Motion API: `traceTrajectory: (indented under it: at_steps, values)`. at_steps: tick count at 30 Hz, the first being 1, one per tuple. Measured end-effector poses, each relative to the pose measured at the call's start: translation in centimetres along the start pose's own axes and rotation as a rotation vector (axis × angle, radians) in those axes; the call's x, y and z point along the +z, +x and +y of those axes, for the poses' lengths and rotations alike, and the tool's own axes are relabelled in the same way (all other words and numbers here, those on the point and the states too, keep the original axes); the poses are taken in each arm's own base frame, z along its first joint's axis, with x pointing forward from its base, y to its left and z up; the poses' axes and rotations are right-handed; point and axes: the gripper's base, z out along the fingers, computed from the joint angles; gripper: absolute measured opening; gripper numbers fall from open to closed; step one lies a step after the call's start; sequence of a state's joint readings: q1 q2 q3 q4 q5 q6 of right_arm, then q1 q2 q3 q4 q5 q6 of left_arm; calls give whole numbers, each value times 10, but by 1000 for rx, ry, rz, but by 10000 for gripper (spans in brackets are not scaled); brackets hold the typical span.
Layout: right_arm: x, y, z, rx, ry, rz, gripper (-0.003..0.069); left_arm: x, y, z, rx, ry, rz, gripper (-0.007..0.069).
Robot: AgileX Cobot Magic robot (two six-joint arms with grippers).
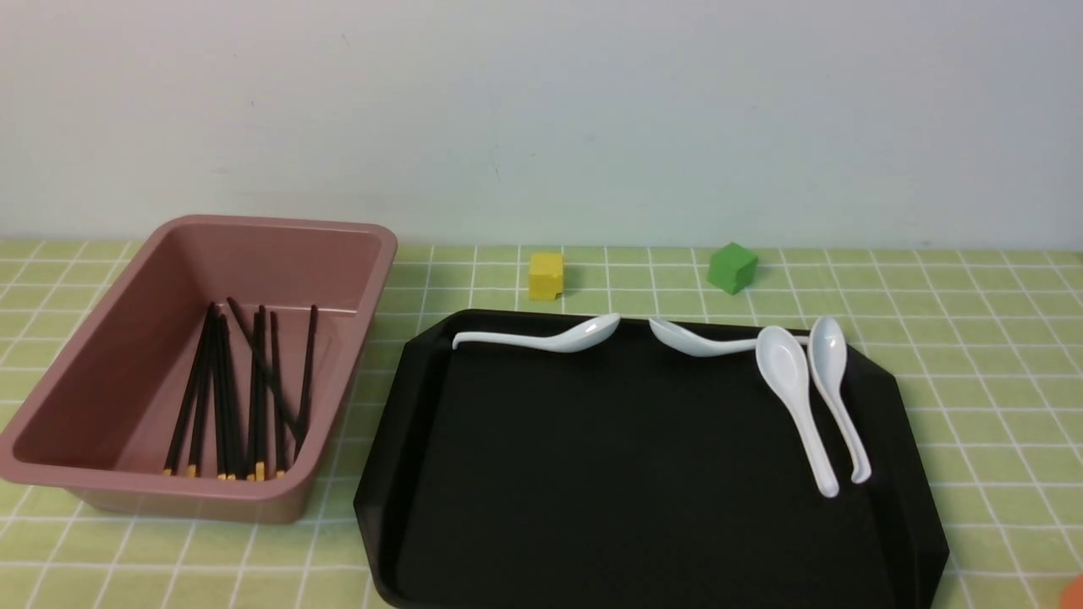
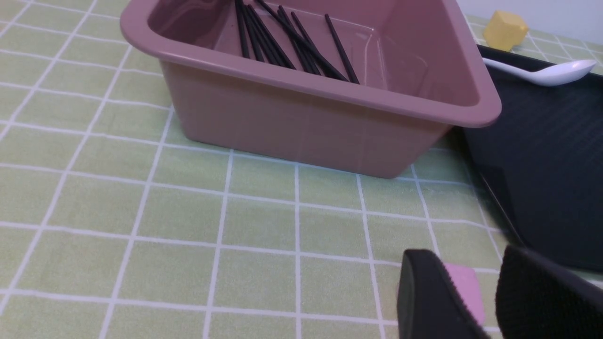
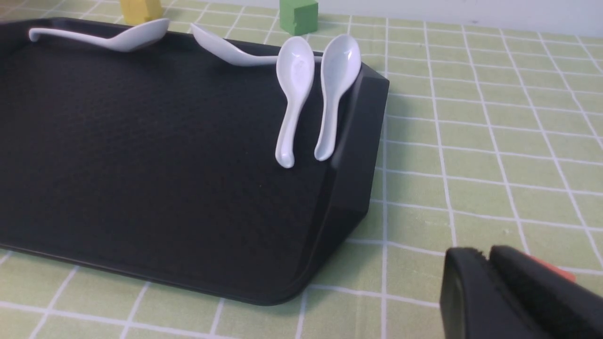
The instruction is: On green tablecloth take chopsticks from black tray and put them in box.
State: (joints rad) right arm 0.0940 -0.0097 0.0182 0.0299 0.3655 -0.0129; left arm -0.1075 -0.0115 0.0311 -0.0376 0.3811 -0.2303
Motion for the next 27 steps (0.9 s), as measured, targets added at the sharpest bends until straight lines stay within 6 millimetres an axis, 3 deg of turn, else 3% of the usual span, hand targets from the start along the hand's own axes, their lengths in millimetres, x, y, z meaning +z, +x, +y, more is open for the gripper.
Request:
traceTrajectory:
  at_steps: [27]
  values:
    - [0,0,0,0,0,0,107,0,0,0,0,0,0,238]
